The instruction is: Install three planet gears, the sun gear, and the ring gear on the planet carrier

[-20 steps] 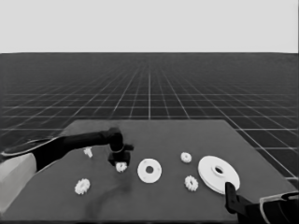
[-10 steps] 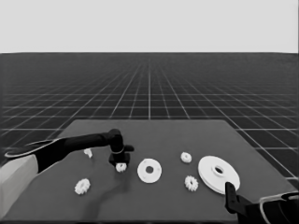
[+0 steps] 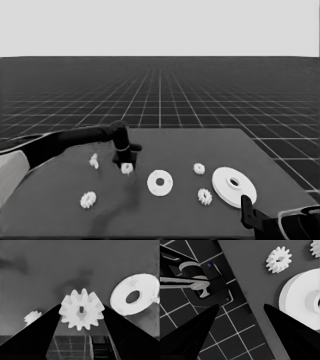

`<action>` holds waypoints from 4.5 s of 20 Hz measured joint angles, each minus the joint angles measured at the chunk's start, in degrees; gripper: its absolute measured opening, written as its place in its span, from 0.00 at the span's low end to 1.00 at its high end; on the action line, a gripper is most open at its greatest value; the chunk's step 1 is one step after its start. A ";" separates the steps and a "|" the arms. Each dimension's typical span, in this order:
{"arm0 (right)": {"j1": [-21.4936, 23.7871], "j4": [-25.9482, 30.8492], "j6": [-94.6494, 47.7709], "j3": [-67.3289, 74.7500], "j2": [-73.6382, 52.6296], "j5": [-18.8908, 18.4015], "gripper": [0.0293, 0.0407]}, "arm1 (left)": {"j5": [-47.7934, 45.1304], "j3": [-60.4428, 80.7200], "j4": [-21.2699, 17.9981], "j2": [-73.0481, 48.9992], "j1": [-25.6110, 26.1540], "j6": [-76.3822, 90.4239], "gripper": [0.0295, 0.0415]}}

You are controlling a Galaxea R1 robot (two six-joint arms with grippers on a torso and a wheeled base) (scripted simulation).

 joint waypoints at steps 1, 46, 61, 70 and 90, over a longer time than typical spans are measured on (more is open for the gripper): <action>0.00 0.00 0.00 0.00 0.00 0.00 0.81 | 0.21 0.14 -0.56 -0.04 -0.61 -0.07 0.14; 0.00 0.00 0.00 0.00 0.00 0.00 0.81 | 0.82 -22.24 -1.81 23.26 -1.85 -0.97 0.75; 0.00 0.00 0.00 0.00 0.00 0.00 0.81 | -9.17 19.39 11.42 -29.64 14.09 8.15 0.75; 0.00 0.00 0.00 0.00 0.00 0.00 0.81 | -9.79 18.57 12.07 -29.25 14.83 8.34 0.14; 0.00 0.00 0.00 0.00 0.00 0.00 0.81 | 4.54 13.13 1.05 9.71 -0.06 -23.19 0.14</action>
